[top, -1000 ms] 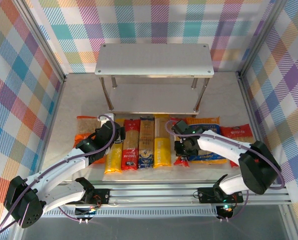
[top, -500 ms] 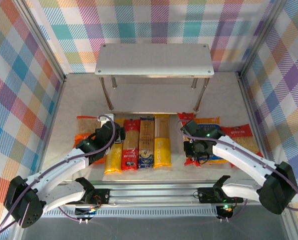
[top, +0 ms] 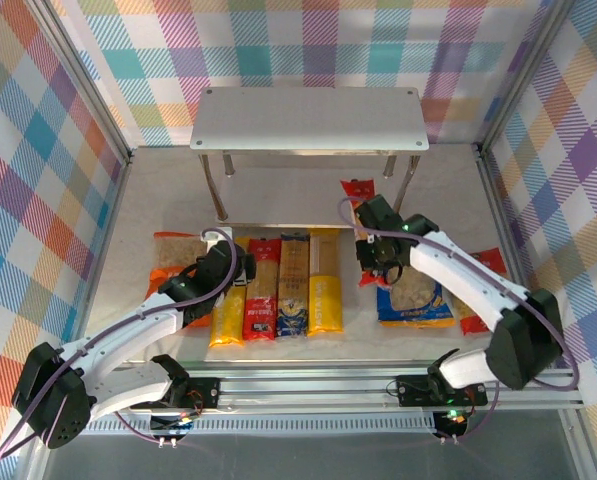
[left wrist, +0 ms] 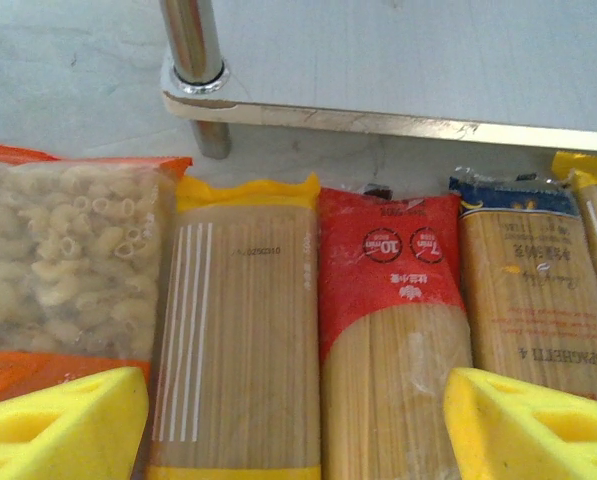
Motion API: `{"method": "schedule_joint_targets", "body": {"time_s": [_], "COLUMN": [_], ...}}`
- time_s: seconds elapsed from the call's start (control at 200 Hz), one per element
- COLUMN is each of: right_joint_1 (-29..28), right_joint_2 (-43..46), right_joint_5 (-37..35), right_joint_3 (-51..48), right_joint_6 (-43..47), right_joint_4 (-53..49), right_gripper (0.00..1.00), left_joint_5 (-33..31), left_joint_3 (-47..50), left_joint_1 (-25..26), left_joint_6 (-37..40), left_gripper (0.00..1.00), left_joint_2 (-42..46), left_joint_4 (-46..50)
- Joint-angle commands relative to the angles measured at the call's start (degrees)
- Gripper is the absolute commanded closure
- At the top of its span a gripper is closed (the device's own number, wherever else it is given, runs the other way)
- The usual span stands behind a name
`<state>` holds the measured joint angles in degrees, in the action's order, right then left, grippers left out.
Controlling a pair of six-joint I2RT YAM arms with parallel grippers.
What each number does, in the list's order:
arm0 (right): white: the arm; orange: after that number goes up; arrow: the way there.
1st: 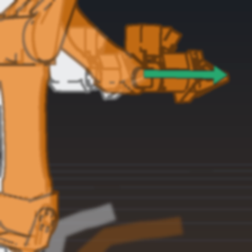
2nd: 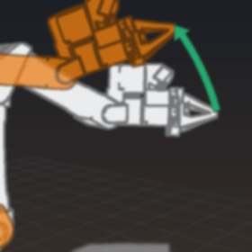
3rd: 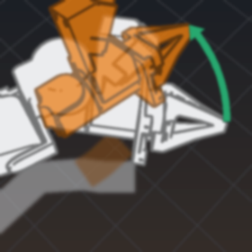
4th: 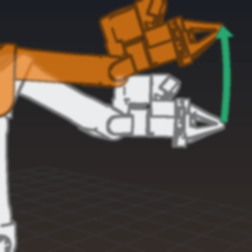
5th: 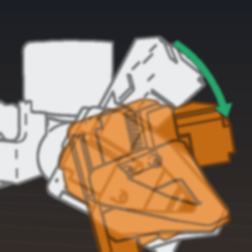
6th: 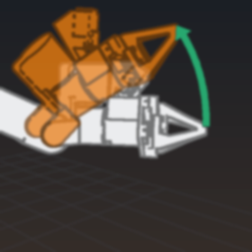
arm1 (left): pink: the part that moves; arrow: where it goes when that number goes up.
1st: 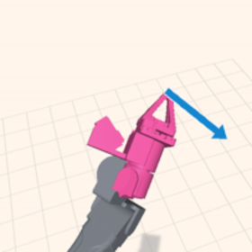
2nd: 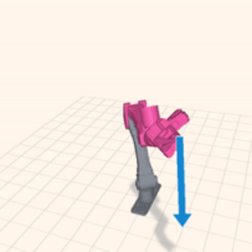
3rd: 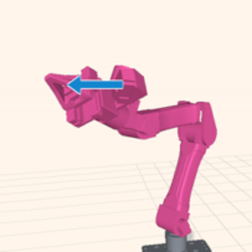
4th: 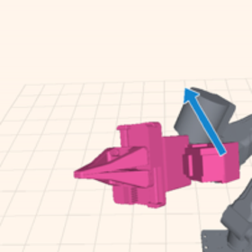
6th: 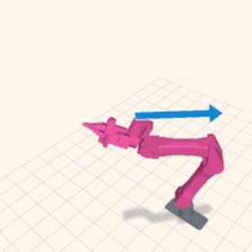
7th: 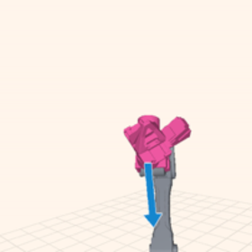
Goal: Place and organize the pasta boxes and bags onto the shelf
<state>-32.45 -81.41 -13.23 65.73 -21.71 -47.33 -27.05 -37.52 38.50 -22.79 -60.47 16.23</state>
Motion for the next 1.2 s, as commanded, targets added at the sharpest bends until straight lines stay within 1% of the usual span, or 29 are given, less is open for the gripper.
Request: {"method": "schedule_joint_targets", "body": {"time_s": [0.0, 0.21, 0.23, 0.32, 0.595, 0.75, 0.99, 1.195], "right_joint_1": [2.73, 5.52, 5.74, 6.58, 8.35, 8.45, 8.80, 9.33], "right_joint_2": [-2.35, -9.26, -9.98, -12.91, -18.53, -20.44, -24.45, -26.94], "right_joint_5": [-0.77, -0.59, -0.65, -1.41, -2.93, -5.37, -7.32, -8.12], "right_joint_3": [6.20, 13.46, 13.97, 15.99, 17.92, 18.84, 22.18, 23.21], "right_joint_6": [4.44, 8.00, 8.27, 9.19, 9.00, 8.37, 8.78, 7.88], "right_joint_4": [7.65, 8.97, 9.04, 9.25, 12.46, 13.82, 12.32, 11.14], "right_gripper": [1.00, 1.00, 1.00, 1.00, 1.00, 1.00, 1.00, 0.85], "left_joint_5": [0.39, -0.43, -0.50, -0.70, -1.66, -2.28, -2.92, -2.61], "left_joint_3": [-0.27, 0.07, 0.12, 0.34, 0.26, 0.34, 0.08, -0.36], "left_joint_1": [0.79, 0.78, 0.79, 0.79, 0.76, 0.78, 0.77, 0.79], "left_joint_6": [-0.28, -0.11, -0.15, -0.13, 0.43, 0.84, 1.43, 1.81], "left_gripper": [0.23, 0.23, 0.23, 0.23, 0.22, 0.22, 0.21, 0.20], "left_joint_2": [0.95, 2.41, 2.58, 3.18, 5.13, 6.10, 6.24, 6.28], "left_joint_4": [-1.20, -0.71, 1.05, 1.65, 3.91, 5.10, 6.32, 7.58]}}
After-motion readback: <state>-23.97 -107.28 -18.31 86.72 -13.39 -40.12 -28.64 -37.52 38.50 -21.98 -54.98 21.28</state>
